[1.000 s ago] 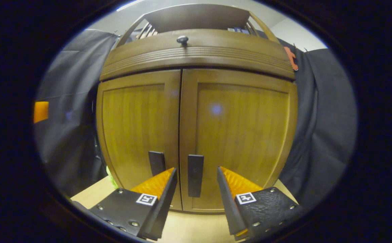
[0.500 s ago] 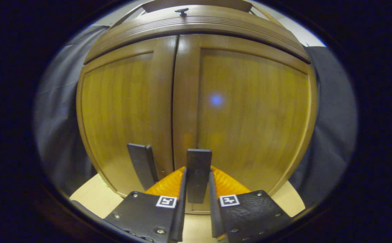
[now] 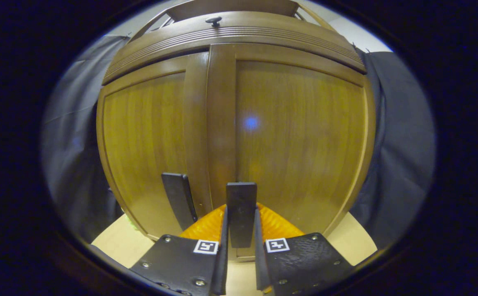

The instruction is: Open the right door of the double-door shoe cabinet with the right hand, and open the left door with the left hand.

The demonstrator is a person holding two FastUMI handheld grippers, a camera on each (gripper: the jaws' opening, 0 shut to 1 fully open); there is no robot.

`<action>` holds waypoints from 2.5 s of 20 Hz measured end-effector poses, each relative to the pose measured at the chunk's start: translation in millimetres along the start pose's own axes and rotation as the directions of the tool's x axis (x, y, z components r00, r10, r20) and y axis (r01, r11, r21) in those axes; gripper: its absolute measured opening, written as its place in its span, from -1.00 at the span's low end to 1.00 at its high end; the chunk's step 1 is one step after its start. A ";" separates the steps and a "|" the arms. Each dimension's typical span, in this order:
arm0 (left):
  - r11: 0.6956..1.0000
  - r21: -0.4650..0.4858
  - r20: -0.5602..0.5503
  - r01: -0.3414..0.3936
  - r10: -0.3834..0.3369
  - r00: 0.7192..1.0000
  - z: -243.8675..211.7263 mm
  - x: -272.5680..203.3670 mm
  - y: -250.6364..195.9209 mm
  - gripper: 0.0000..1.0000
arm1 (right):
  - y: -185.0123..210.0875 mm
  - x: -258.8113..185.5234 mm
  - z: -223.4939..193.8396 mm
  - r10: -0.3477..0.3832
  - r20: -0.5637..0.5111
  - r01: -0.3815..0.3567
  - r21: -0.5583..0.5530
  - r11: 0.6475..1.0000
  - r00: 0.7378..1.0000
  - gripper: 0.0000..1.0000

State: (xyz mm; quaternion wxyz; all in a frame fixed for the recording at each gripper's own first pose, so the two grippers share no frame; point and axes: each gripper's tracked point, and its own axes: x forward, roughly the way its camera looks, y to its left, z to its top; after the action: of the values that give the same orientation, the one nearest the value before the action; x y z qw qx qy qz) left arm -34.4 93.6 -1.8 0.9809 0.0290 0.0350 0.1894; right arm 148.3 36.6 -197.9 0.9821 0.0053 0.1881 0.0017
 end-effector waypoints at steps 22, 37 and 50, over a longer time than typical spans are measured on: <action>0.953 -0.027 -0.015 0.300 -0.301 0.954 -7.9 -25.5 -96.9 0.92 | -24.7 -25.0 27.6 -0.065 -0.029 0.067 0.067 0.996 0.997 -0.46; 0.910 -0.069 -0.044 0.409 -0.413 0.910 -22.7 -25.6 -133.7 0.84 | -88.6 -86.5 20.1 -0.204 -0.055 0.208 0.075 0.975 0.977 -0.46; 0.856 -0.045 -0.057 0.515 -0.517 0.854 -39.4 -20.0 -182.8 0.92 | -175.9 -111.1 15.1 -0.392 -0.054 0.396 0.086 0.914 0.918 -0.95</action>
State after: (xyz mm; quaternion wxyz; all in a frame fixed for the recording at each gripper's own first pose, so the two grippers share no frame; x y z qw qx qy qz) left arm 11.6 -81.6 -52.8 0.9943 -0.0017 0.0715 -0.0792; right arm 50.9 -140.0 -144.7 0.9575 0.0141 0.2026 -0.2049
